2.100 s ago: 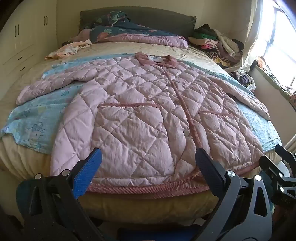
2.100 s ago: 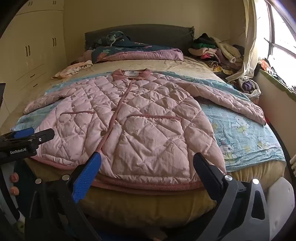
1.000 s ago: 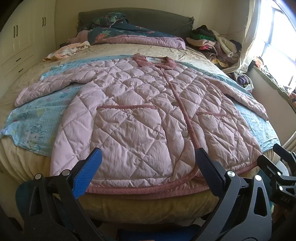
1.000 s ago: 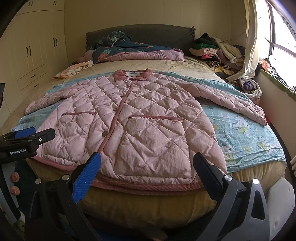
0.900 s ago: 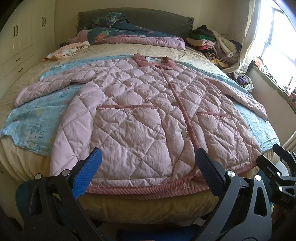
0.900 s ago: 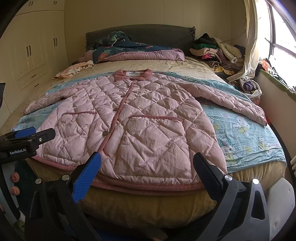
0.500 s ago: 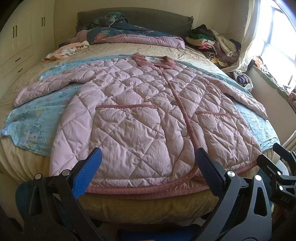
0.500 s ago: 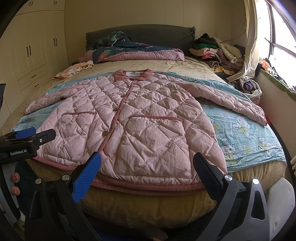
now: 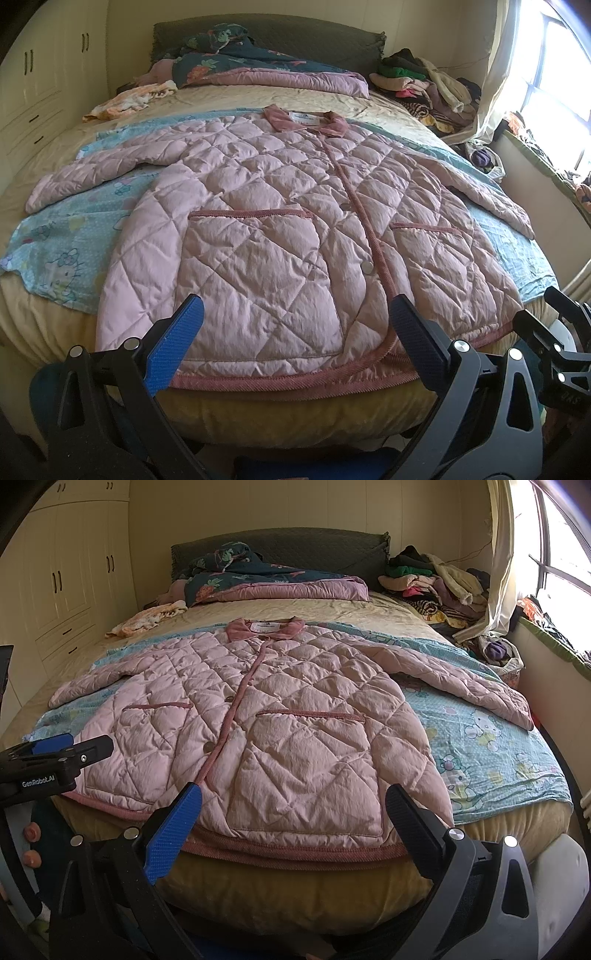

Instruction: Fold large clothes

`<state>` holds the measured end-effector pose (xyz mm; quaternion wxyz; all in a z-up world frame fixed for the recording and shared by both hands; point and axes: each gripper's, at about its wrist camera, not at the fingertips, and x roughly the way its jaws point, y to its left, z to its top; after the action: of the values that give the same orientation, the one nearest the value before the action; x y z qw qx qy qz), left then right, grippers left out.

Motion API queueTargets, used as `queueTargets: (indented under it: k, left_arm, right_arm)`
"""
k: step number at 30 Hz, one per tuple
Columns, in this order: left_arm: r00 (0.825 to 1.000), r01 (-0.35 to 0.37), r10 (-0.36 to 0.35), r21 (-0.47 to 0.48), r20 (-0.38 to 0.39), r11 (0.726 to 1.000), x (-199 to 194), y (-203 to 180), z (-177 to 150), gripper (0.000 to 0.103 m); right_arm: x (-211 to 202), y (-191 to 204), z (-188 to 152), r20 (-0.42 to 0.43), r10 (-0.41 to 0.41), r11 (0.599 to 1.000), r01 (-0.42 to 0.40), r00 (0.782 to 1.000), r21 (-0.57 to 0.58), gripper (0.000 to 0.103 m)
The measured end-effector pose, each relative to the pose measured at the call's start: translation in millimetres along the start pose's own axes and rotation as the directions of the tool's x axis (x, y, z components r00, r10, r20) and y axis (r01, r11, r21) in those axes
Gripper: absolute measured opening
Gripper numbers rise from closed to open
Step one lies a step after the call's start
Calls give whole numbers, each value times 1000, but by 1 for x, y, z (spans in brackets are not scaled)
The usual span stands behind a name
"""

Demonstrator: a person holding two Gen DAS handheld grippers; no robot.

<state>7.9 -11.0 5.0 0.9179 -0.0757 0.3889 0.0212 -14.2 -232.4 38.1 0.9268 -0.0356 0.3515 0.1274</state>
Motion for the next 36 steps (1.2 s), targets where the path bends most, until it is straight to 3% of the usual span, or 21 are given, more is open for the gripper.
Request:
queueTargets:
  k: [12,25,36]
  left_arm:
    - [1000,21,-21,-8,1,1000,17,6,25,95]
    - [1000,10,-10,-19,17,1000,45,0,88,95]
    - [1000,19,-19,3,7,1000,73,-22,131,94]
  right_arm:
    - [20,-13,32,-27,-16,1000,15,1000,-21,99]
    - [47,-31,97,6,-51,999,51,999,-7,99]
    - [75,-55,130,-1,-80,996,80,997,37,99]
